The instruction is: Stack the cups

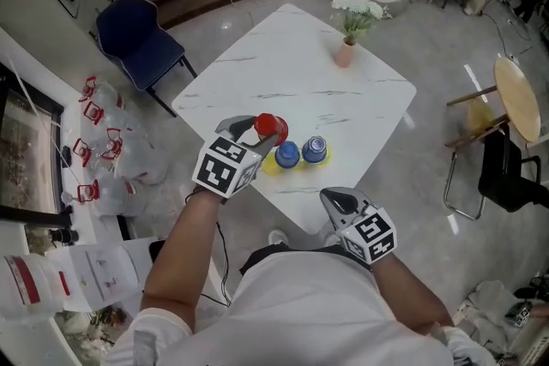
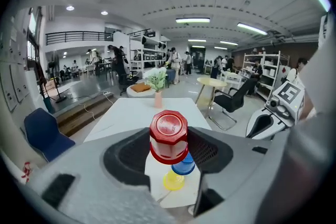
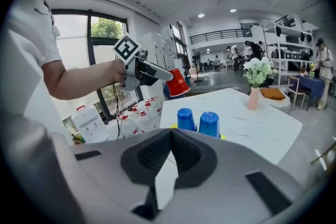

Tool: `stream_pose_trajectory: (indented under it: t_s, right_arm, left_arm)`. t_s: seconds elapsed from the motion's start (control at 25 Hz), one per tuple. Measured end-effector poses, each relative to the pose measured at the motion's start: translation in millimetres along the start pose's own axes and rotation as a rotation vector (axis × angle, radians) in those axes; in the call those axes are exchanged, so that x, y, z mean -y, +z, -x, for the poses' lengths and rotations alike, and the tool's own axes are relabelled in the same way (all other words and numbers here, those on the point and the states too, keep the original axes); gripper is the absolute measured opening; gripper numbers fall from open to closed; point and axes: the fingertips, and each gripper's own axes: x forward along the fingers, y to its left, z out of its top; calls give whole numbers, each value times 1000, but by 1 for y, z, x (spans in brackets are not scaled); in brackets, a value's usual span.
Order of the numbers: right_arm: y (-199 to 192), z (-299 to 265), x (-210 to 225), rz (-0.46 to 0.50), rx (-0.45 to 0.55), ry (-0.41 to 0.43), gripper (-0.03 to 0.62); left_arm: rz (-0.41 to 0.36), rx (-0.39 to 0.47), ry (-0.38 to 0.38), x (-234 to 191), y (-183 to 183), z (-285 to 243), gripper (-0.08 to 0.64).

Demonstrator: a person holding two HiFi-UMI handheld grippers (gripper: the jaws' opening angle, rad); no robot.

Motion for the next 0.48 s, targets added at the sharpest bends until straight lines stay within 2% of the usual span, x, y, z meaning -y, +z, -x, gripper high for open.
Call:
stream_pose_trajectory:
  t_s: [0.08, 0.24, 0.48]
  right_arm:
    - [0, 5, -1, 26, -6, 27, 6]
    - [-9, 23, -1, 65, -18, 70, 6]
    - [-27, 48, 17, 46, -20, 62, 6]
  left_arm:
    - [-20, -35, -7, 15, 1, -8, 229]
    - [10, -80, -16, 43, -2, -26, 230]
    - [24, -129, 13, 57, -5, -50, 230]
